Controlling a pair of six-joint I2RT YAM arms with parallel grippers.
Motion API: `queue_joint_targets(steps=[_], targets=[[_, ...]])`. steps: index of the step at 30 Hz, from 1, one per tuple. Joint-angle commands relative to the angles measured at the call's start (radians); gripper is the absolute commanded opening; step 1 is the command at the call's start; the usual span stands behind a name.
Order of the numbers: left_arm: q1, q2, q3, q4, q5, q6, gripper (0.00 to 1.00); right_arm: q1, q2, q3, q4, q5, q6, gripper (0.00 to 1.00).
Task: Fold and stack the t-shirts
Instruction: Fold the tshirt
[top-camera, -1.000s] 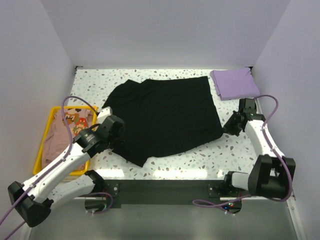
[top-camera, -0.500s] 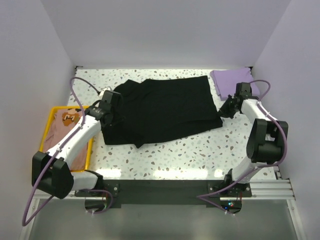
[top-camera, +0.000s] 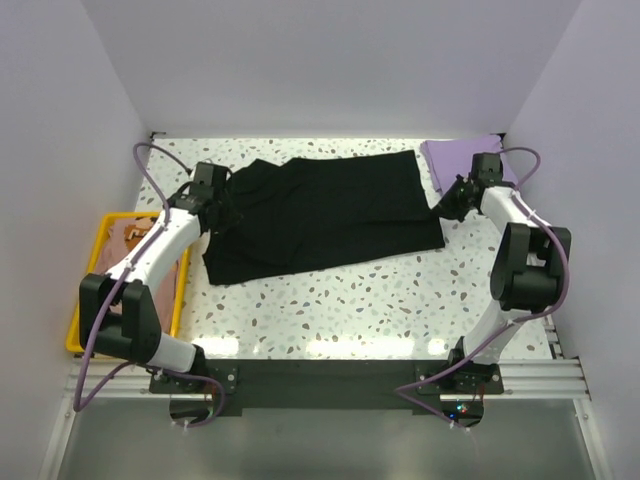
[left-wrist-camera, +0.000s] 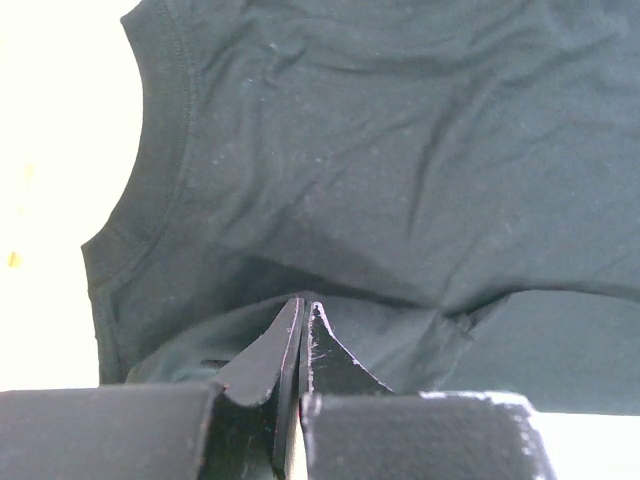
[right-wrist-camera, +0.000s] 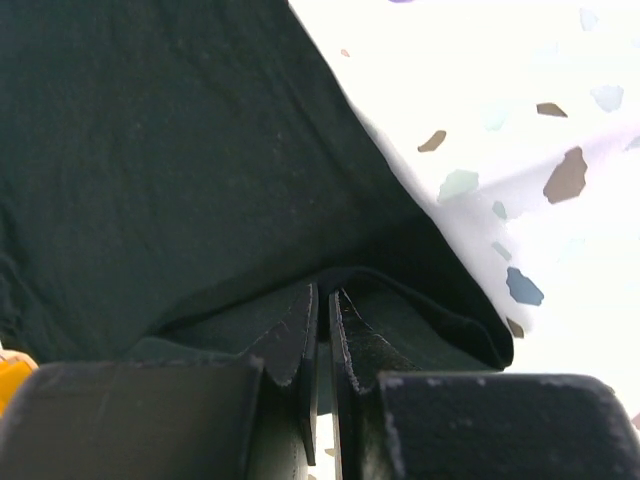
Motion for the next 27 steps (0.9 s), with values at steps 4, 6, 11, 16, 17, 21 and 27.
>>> queue_joint_targets(steps=[4,6,11,16,17,21,27], targets=[[0.048,-0.017,0.027,0.044,0.026,0.026,0.00,-0.003,0.023,0.053,0.061,-0.017,0.018,0.00],[0.063,-0.022,0.019,0.047,0.033,0.026,0.00,-0.003,0.034,0.059,0.065,-0.020,0.018,0.00],[0.089,-0.006,0.014,0.065,0.056,0.032,0.00,-0.003,0.051,0.075,0.071,-0.031,0.024,0.00],[0.094,0.027,0.022,0.081,0.066,0.035,0.00,-0.003,0.068,0.075,0.075,-0.028,0.024,0.00],[0.095,0.032,0.022,0.084,0.066,0.036,0.00,-0.003,0.072,0.078,0.075,-0.028,0.021,0.00],[0.095,0.052,0.018,0.093,0.069,0.035,0.00,-0.002,0.103,0.093,0.074,-0.028,0.020,0.00],[0.105,0.086,0.008,0.125,0.082,0.032,0.00,-0.003,0.152,0.118,0.075,-0.031,0.018,0.10]])
